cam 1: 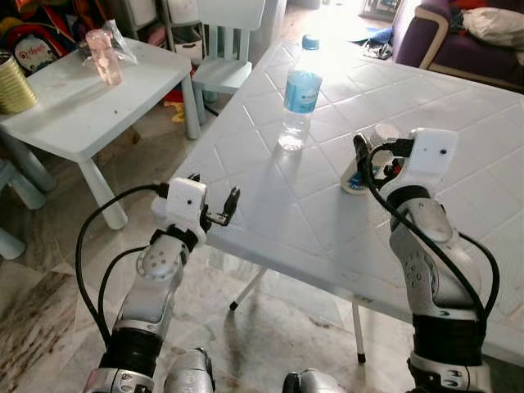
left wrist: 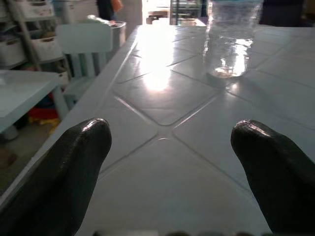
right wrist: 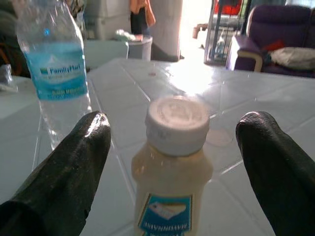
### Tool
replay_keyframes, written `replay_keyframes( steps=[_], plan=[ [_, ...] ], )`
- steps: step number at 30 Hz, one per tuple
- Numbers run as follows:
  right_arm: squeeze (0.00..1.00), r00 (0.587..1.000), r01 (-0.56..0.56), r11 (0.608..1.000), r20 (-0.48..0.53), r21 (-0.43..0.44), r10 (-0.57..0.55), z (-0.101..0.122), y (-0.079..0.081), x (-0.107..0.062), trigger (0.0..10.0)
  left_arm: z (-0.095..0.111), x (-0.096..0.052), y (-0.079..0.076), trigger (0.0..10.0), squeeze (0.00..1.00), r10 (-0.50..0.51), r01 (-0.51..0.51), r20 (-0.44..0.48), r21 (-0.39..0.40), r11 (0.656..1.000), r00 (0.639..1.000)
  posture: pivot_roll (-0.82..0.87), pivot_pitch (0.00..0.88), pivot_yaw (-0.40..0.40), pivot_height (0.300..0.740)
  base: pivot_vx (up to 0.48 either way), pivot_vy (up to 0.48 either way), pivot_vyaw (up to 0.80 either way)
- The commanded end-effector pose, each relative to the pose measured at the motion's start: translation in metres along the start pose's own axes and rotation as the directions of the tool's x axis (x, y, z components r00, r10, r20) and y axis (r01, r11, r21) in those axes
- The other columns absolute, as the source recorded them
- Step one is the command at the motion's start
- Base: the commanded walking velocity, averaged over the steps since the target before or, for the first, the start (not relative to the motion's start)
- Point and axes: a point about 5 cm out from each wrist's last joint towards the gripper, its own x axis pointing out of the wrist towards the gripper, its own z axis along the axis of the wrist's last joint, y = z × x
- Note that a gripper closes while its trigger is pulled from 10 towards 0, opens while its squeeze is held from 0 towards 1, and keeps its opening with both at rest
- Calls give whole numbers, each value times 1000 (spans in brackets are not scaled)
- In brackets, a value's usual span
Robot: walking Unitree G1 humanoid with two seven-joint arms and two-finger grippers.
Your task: Restocking fridge
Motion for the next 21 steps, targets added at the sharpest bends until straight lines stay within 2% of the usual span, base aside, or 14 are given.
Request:
replay_keyframes(
  steps=[1,3,9,10,11,14,21],
  plan=[
    [1000,998,-9,1000,58,-15,9,8,1,-4,10000,5,-2,3,10000,0,34,-34,5,-52,998,999,19,65,-29,740,0,0,0],
    [1000,998,-9,1000,69,-18,10,9,1,-5,10000,5,-3,3,10000,0,39,-38,5,-72,997,999,19,65,-29,740,0,0,0],
    [980,978,-46,997,202,-62,58,15,11,-27,10000,-1,-15,6,10000,0,63,-64,-22,-96,993,998,32,80,-28,740,0,0,0],
    [329,966,-122,990,222,-72,136,14,20,-32,10000,-1,-17,6,10000,0,65,-67,-24,-102,992,998,33,80,-28,740,0,0,0],
    [0,960,-139,986,233,-91,157,13,24,-35,10000,-2,-18,5,10000,0,63,-66,-28,-105,992,998,35,79,-27,740,0,0,0],
    [0,956,-173,982,229,-70,185,6,32,-41,10000,-4,-20,5,10000,0,57,-60,-35,-103,993,998,38,77,-27,740,0,0,0],
    [0,955,-197,979,215,-58,205,-7,36,-47,10000,1,-18,10,10000,0,57,-58,-20,-73,996,998,46,77,-25,740,0,322,0]
  ],
)
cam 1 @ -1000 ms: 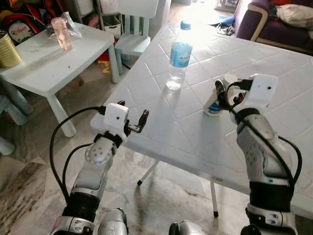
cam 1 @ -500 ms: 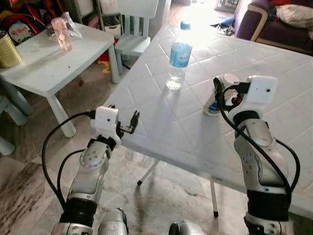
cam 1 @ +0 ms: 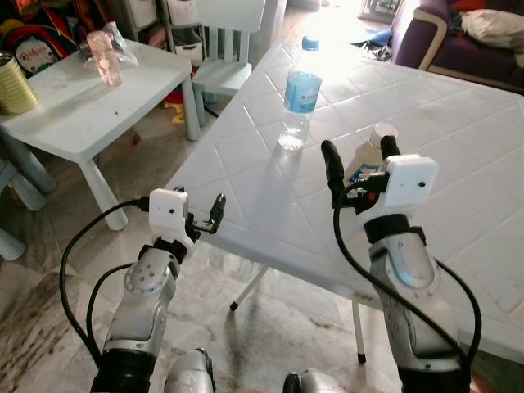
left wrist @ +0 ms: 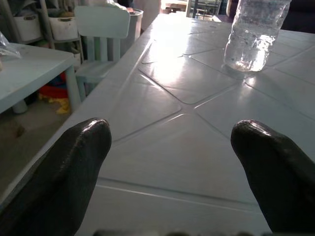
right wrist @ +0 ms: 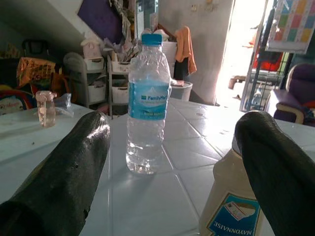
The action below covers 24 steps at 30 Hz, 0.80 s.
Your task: Restocking fridge
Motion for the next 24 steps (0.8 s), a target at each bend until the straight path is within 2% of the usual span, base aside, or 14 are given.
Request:
replay_keyframes(
  steps=[1,3,14,17,24],
  plan=[
    [0,1000,2,1000,16,-1,-2,1,-1,-1,10000,7,2,2,10000,0,-7,7,20,12,1000,1000,46,76,-26,740,0,375,0],
    [0,1000,8,1000,10,-4,-8,-1,-3,-1,10000,8,3,3,10000,0,-5,5,26,16,1000,1000,44,75,-26,740,0,412,0],
    [0,1000,11,1000,0,-5,-11,-9,-3,-1,10000,9,8,-5,10000,0,-28,28,43,5,1000,999,35,48,-23,740,0,430,-509],
    [0,1000,9,1000,-1,-5,-9,-10,-3,-1,10000,9,8,-6,10000,0,-33,32,49,19,999,998,35,50,-23,740,295,375,-408],
    [0,1000,11,1000,-1,-6,-11,-12,-3,-2,10000,9,9,-11,10000,0,-44,43,57,21,999,997,35,43,-23,740,451,0,-292]
  ],
)
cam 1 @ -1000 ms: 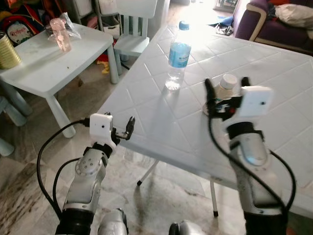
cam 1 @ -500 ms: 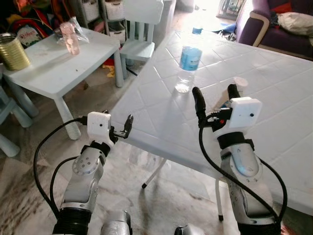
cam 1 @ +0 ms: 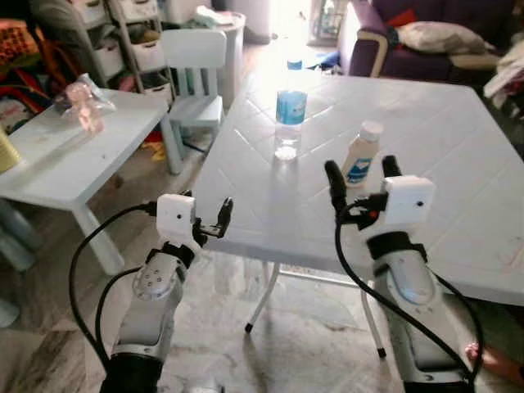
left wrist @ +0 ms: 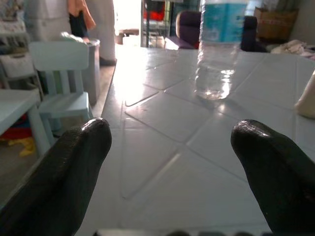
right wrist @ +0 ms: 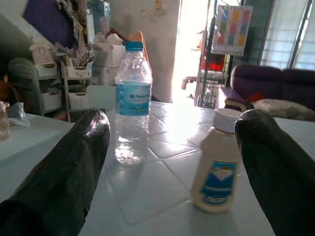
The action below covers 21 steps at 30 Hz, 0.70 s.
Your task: Restocking fridge
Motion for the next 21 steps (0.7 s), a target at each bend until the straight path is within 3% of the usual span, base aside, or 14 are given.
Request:
replay_keyframes(
  steps=[1,7,16,21],
  plan=[
    [0,999,-2,1000,32,-17,3,6,-2,2,10000,3,3,-6,10000,0,-25,25,13,2,1000,1000,35,43,-23,740,454,0,0],
    [0,999,15,1000,35,-3,-15,3,-6,1,10000,5,3,4,10000,0,48,-48,41,11,999,998,37,29,-24,740,457,0,0],
    [0,999,-8,1000,44,4,8,1,-4,4,10000,10,8,10,10000,0,80,-80,61,-9,997,995,40,16,-24,740,441,30,0],
    [0,999,-21,1000,38,8,21,-1,-2,2,10000,13,7,14,10000,0,104,-101,86,-28,994,991,41,18,-23,740,0,0,0]
  ],
)
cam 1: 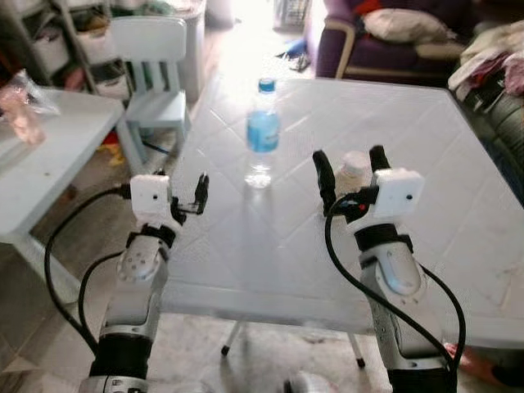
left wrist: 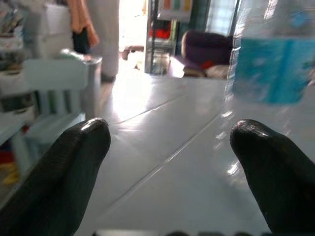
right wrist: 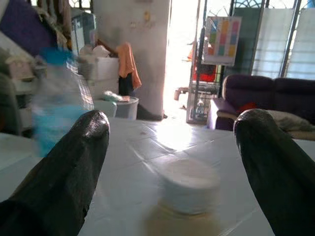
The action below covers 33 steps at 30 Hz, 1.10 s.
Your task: Restocking fridge
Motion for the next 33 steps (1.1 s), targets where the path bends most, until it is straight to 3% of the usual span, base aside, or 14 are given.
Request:
replay_keyframes(
  steps=[1,14,20,21,33],
  plan=[
    [0,1000,-4,1000,3,7,4,0,1,0,10000,1,-1,7,10000,0,12,-12,5,24,1000,1000,42,18,-23,740,0,0,0],
    [0,999,-42,999,26,-5,42,3,4,6,10000,3,1,7,10000,0,22,-23,20,23,999,1000,44,14,-27,740,0,0,0],
    [43,1000,-12,1000,-26,-24,11,-6,-4,5,10000,0,1,6,10000,0,13,-13,8,26,1000,1000,40,20,-25,740,0,0,0],
    [1000,999,-6,1000,-39,-23,5,-8,-7,6,10000,0,1,5,10000,0,11,-11,7,26,1000,1000,38,21,-24,740,0,0,0],
    [1000,996,-17,999,-87,-42,14,-12,-23,20,10000,-2,-1,3,10000,0,1,-1,-3,26,1000,1000,46,31,-22,740,0,0,0]
  ],
)
